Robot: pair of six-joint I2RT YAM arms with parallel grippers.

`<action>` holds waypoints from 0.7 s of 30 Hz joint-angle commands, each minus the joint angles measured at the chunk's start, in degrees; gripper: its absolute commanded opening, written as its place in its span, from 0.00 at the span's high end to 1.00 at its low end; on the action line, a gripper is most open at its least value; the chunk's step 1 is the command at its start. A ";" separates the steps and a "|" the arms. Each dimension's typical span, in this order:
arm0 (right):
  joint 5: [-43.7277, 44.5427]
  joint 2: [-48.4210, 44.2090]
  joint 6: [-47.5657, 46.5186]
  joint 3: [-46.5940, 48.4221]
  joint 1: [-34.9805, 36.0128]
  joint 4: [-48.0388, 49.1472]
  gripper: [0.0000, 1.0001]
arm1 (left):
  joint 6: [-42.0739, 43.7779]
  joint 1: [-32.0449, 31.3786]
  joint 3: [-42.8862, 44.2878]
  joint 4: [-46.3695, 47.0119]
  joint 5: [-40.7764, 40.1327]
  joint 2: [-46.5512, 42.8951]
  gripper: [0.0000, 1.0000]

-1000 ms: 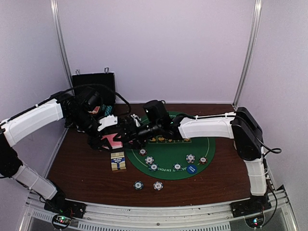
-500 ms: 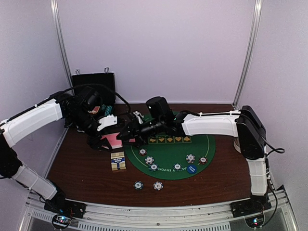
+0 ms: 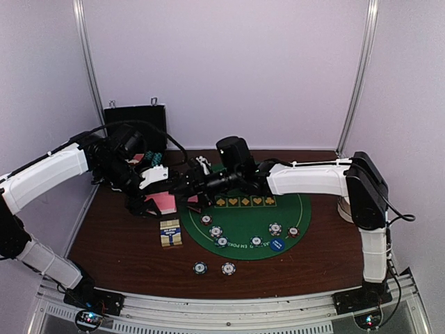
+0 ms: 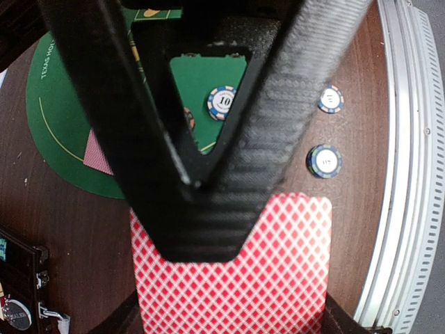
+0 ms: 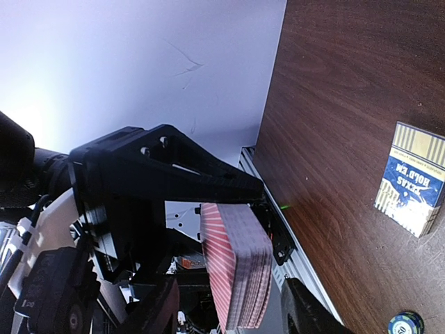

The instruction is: Distribute texas hold em gaming equipment

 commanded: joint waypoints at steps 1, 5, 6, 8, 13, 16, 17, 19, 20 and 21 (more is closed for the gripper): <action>0.00 -1.99 1.25 0.79 0.72 3.43 0.47 | 0.64 0.28 0.77 1.84 1.36 -1.21 1.00; 0.00 -1.19 1.34 1.05 1.14 3.37 0.46 | 0.77 0.25 0.85 1.84 1.33 -1.40 1.00; -0.04 -1.08 1.36 1.00 1.15 3.37 0.46 | 0.73 0.29 0.84 1.84 1.41 -1.45 1.00; -0.09 -0.95 1.35 0.68 1.23 3.32 0.46 | 0.72 0.30 0.88 1.84 1.53 -1.53 1.00; -0.26 -1.26 1.35 0.11 1.23 3.11 0.48 | 0.52 0.29 0.95 1.80 1.50 -1.72 1.00; -0.08 -0.61 -0.21 1.38 1.76 0.37 0.48 | 0.47 0.25 1.06 1.82 1.74 -1.59 1.00; -0.23 -0.09 -1.14 2.23 2.03 -1.28 0.48 | 0.42 0.28 1.26 1.83 1.92 -1.54 1.00; -0.42 0.91 -1.88 3.38 2.64 -2.59 0.47 | 0.26 0.30 1.56 1.74 2.08 -1.51 1.00; -0.56 1.35 -1.91 3.76 2.90 -2.76 0.46 | 0.20 0.26 1.66 1.75 2.20 -1.46 1.00; -0.68 1.85 -1.77 4.05 3.09 -2.74 0.46 | 0.20 0.29 1.73 1.80 2.24 -1.50 1.00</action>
